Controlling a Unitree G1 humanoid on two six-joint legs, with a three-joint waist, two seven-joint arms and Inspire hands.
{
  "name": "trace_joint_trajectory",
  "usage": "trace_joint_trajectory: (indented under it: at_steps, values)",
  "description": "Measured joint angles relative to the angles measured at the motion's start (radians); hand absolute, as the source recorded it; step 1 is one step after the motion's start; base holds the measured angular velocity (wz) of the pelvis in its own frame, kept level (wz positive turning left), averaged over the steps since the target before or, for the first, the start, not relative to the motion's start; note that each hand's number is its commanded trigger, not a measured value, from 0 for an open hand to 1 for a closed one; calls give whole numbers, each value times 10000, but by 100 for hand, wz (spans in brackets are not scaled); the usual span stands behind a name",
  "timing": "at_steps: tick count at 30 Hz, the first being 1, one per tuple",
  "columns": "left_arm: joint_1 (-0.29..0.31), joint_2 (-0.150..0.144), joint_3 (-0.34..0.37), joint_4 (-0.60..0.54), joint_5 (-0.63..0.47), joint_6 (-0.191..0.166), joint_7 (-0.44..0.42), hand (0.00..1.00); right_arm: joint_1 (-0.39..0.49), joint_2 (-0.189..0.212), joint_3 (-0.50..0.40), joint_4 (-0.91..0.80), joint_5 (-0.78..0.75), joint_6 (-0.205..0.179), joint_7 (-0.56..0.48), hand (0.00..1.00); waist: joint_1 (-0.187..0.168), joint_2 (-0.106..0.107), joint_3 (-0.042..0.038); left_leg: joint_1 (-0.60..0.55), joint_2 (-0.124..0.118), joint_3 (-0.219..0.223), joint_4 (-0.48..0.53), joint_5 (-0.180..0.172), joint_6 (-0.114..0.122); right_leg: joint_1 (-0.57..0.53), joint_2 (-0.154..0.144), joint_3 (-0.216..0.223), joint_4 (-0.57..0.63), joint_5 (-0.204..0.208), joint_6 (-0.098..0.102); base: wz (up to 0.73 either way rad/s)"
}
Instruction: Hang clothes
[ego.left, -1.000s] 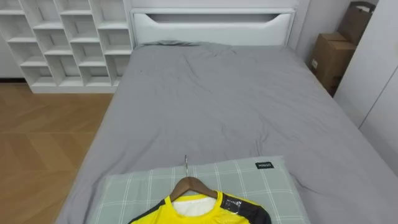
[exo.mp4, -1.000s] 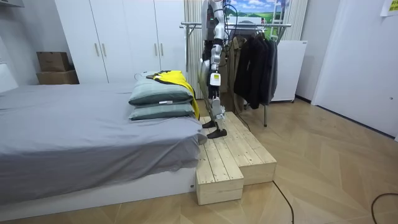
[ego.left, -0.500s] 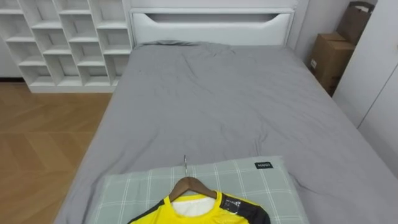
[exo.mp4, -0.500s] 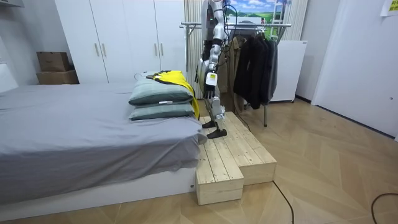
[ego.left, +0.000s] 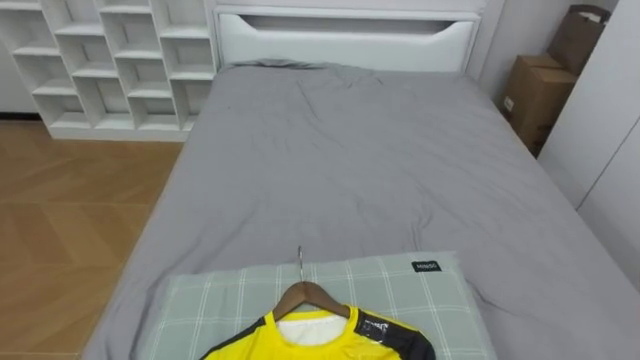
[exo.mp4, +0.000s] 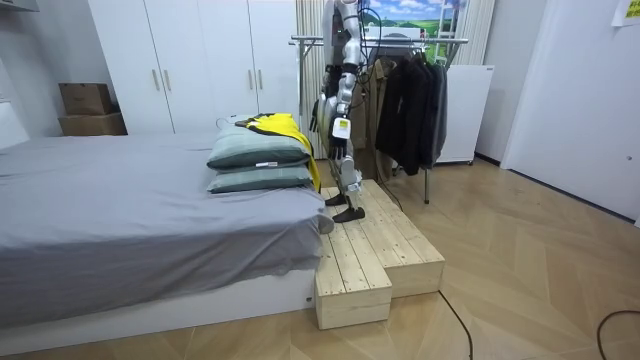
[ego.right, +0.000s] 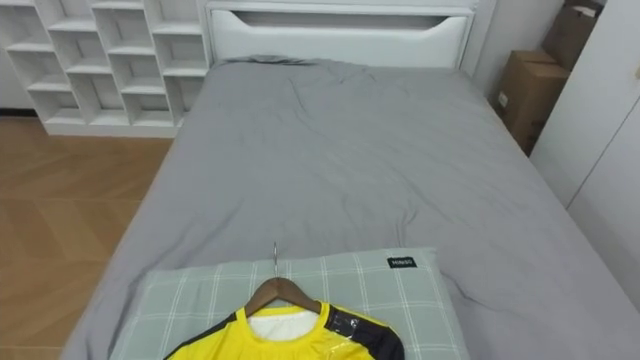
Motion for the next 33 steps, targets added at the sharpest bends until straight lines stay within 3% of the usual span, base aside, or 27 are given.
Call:
trace_joint_trajectory:
  at_steps: [3,7,14,18,25,33]
  values:
    - [38,-3,-1,26,-391,2,-15,0,28,3,2,-144,-288,-25,-37,0,-14,32,-78,1,-2,8,0,0,0,3,1,11,12,0,0,-1]
    - [134,-4,14,22,-387,2,-1,0,43,3,3,-195,-460,-35,-167,0,-8,48,-104,18,-1,-20,2,0,0,52,-4,-40,39,1,-1,2]
    - [108,-39,363,-205,-67,-109,273,0,36,4,3,-188,-488,-145,-209,0,40,109,-82,28,-8,-127,129,-1,0,170,-33,-187,9,0,-1,5]
    - [361,-24,543,-806,135,-333,1105,0,41,-5,-6,-190,-466,-189,-233,0,37,143,-76,33,-33,-335,160,-1,1,187,-92,-288,29,-45,-5,9]
    - [499,1,1423,-1542,2024,-846,3128,0,46,-58,-218,-180,-794,-228,-431,0,133,260,-74,47,-104,-660,95,-51,71,255,-95,-613,92,-106,30,14]
    - [656,98,1535,-3274,3446,-1381,5497,0,104,-161,-6,-271,-1009,-373,-560,0,316,302,-85,7,-148,-816,125,-59,88,260,-129,-756,158,-132,69,5]
